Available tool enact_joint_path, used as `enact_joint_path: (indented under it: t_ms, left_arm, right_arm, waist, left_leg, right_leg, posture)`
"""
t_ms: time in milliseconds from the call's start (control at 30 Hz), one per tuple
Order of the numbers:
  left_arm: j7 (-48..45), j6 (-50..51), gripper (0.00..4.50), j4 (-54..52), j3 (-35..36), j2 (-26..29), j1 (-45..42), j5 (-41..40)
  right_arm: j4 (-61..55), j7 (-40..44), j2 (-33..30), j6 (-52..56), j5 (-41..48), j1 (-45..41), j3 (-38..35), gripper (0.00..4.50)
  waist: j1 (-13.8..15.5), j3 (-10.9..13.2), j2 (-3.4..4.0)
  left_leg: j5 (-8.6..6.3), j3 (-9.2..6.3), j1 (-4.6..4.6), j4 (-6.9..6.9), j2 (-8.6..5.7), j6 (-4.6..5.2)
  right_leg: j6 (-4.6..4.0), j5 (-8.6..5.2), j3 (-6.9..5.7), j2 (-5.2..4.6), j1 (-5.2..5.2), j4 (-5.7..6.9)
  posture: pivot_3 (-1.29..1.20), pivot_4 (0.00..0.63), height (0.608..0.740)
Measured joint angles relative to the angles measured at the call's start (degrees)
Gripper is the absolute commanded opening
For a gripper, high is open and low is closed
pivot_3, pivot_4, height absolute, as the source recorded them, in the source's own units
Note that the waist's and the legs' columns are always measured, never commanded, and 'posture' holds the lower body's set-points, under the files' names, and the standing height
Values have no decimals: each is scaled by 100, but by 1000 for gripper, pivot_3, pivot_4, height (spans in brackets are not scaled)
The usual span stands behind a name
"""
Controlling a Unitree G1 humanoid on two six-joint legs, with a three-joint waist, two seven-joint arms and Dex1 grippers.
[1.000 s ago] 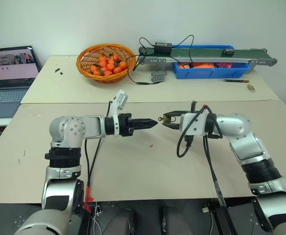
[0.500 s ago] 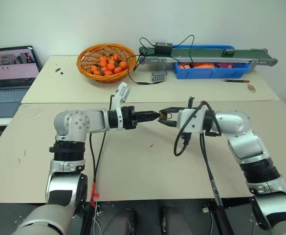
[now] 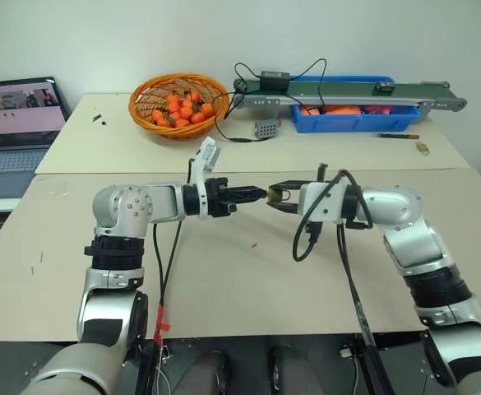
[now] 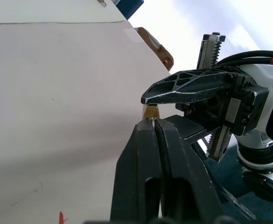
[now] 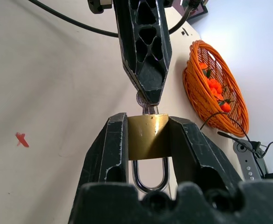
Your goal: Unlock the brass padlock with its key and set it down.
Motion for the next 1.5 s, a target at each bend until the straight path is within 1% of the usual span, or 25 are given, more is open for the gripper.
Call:
enact_joint_path:
  t_ms: [433,600,767,933,1033,1133,1200,1300,1433,1500]
  left_arm:
    - [-66,-164,62,0,-40,5,0,83]
    - [-375,-566,62,-105,-366,157,26,279]
    - [-861,-1466,62,-588,-971,503,268,792]
    - [-1423,-2839,62,-908,-1610,879,518,1617]
    - [-1789,-3732,62,-933,-1859,1012,743,2054]
    - [-2125,-4205,62,-929,-2171,1015,975,2307]
    - [-2227,-4392,62,-927,-2191,1010,976,2405]
    - [-2228,-4299,62,-893,-2158,993,975,2440]
    - [-1775,-2939,62,-645,-1749,735,895,1968]
    - [-1453,-2049,62,-535,-1375,579,762,1586]
  right_arm:
    - [86,-6,-24,0,3,-80,-15,904]
    - [84,-3,-31,27,29,-81,-28,904]
    - [13,37,-29,124,58,-82,-24,904]
    - [-45,150,-23,222,66,-82,13,904]
    - [-48,157,-16,261,115,-89,21,904]
    - [-49,113,-16,299,177,-187,-69,904]
    - [-50,108,-15,311,187,-215,-70,904]
    - [-50,106,-14,351,215,-215,-69,904]
    - [-57,103,-14,394,221,-215,-70,904]
    - [-57,103,-17,397,221,-215,-69,904]
  waist:
    - [2,0,0]
    - [-2,0,0]
    - [2,0,0]
    - [2,0,0]
    - [4,0,0]
    - [9,0,0]
    - [9,0,0]
    - [9,0,0]
    - [5,0,0]
    - [1,0,0]
  left_leg:
    - [0,0,0,0,0,0]
    - [0,0,-1,-1,0,0]
    - [0,0,0,-2,0,0]
    - [0,0,-1,-3,0,0]
    - [0,0,-1,-5,1,0]
    - [0,0,-3,-4,1,1]
    - [-1,0,-2,-3,1,1]
    - [-1,0,-3,-4,1,3]
    - [-1,0,-3,-1,0,4]
    - [-1,0,-4,0,1,4]
  right_leg:
    - [0,0,0,0,0,0]
    - [0,0,1,-2,0,-1]
    - [0,0,2,-4,0,-2]
    - [-1,0,2,-5,0,-5]
    - [-1,0,2,-6,0,-7]
    - [-1,0,1,-3,0,-7]
    - [-1,0,0,-4,1,-7]
    - [-1,0,0,-1,0,-7]
    - [0,-1,-2,10,-1,-1]
    - [0,-1,-3,11,-3,0]
  posture:
    - [0,150,740]
    - [0,150,740]
    - [0,150,740]
    - [0,150,740]
    - [0,150,740]
    - [0,150,740]
    - [0,150,740]
    - [0,150,740]
    - [0,150,740]
    - [0,150,740]
